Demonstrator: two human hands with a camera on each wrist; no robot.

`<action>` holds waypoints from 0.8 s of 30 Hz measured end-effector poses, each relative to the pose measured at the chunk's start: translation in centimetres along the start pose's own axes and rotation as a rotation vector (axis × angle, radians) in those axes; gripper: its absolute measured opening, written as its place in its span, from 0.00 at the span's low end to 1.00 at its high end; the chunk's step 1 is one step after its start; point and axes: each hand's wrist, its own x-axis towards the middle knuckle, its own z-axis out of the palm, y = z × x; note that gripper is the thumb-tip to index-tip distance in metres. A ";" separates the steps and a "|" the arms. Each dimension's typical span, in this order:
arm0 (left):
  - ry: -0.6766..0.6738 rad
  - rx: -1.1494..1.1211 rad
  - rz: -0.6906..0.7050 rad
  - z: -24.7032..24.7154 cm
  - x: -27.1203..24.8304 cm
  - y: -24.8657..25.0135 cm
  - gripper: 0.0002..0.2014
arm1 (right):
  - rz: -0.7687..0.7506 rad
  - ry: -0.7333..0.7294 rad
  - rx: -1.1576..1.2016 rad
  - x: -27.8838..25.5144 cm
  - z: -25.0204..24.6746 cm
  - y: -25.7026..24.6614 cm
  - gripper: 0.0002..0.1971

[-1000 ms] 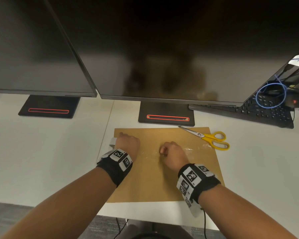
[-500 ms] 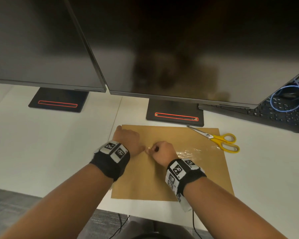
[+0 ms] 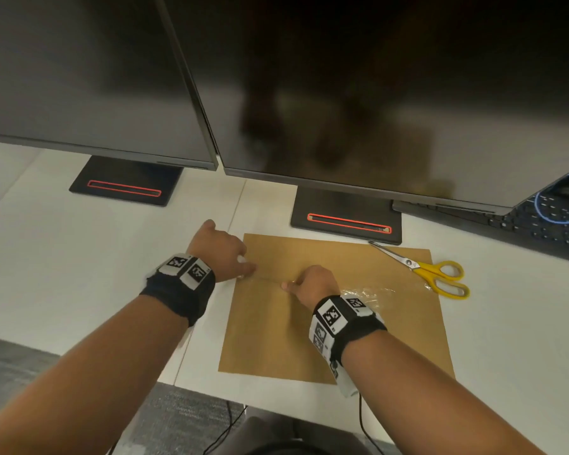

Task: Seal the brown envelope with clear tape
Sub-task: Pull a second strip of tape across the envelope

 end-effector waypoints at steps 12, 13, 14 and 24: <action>-0.032 0.292 -0.015 0.2 0.2 3.5 0.11 | 0.029 0.036 0.066 0.0 0.1 0.1 0.23; -0.044 0.313 -0.001 0.2 0.0 3.8 0.12 | 0.030 0.033 0.070 0.1 0.0 0.1 0.23; -0.049 0.324 0.011 0.1 -0.1 4.0 0.12 | 0.029 0.028 0.070 0.1 -0.1 0.1 0.22; -0.042 0.268 0.055 1.5 0.0 4.2 0.05 | -0.229 0.013 0.051 -0.4 0.7 -2.4 0.10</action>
